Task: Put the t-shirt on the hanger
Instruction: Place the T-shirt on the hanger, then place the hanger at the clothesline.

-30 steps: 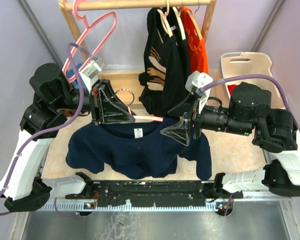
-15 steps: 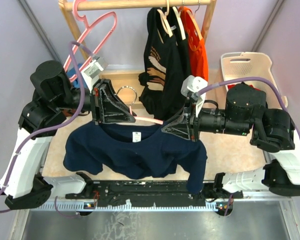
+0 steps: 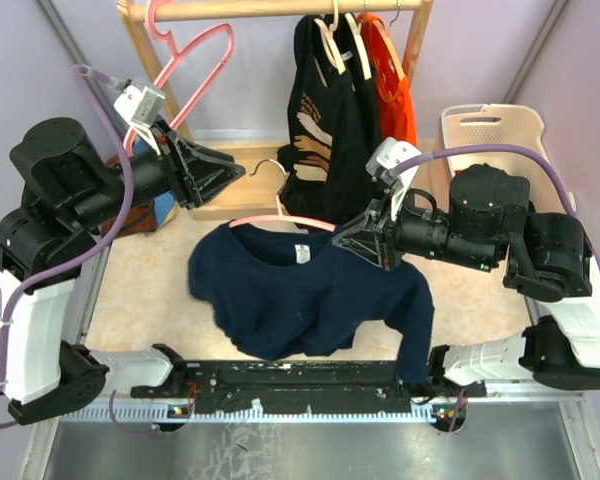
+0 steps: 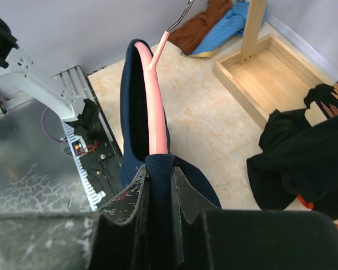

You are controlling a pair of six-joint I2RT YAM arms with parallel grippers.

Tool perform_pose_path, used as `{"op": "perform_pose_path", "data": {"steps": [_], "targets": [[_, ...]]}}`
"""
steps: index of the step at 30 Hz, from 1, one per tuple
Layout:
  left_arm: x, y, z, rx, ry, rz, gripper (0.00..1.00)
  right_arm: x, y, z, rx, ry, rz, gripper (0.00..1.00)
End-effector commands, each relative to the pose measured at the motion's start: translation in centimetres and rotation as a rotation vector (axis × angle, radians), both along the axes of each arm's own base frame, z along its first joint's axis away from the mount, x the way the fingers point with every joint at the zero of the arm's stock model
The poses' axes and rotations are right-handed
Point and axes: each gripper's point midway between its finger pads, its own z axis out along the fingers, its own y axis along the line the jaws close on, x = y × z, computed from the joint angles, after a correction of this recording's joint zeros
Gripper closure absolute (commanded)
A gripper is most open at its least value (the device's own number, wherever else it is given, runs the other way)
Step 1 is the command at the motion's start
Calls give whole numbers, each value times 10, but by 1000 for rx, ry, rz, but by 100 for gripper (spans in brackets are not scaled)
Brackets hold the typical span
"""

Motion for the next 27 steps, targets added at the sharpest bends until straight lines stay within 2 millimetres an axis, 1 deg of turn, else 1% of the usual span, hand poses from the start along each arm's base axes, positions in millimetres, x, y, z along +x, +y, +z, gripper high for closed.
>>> {"op": "perform_pose_path", "data": {"steps": [1,3,6,8,11,12,16,18,21,25,27], "targets": [[28,40,-2,35,-32,276,57,5,-22,42,157,-52,-81,100],[27,48,1,24,-43,312,56,11,-29,45,167,-63,-127,100],[24,55,7,6,-60,334,55,23,-41,57,204,-98,-208,100],[21,58,9,2,-65,339,55,32,-48,68,240,-129,-271,100],[18,62,10,-3,-71,346,55,44,-56,90,317,-181,-352,100],[17,64,11,-6,-75,349,55,47,-57,101,365,-201,-370,100],[14,69,13,-12,-89,363,55,55,-62,136,511,-281,-428,100],[12,72,13,-14,-95,366,55,57,-66,158,598,-326,-452,100],[9,75,14,-17,-101,372,55,56,-68,191,710,-398,-453,100],[5,77,17,-29,-114,370,55,47,-75,235,868,-486,-436,100],[5,76,18,-31,-116,363,55,47,-76,248,902,-527,-443,100]]}}
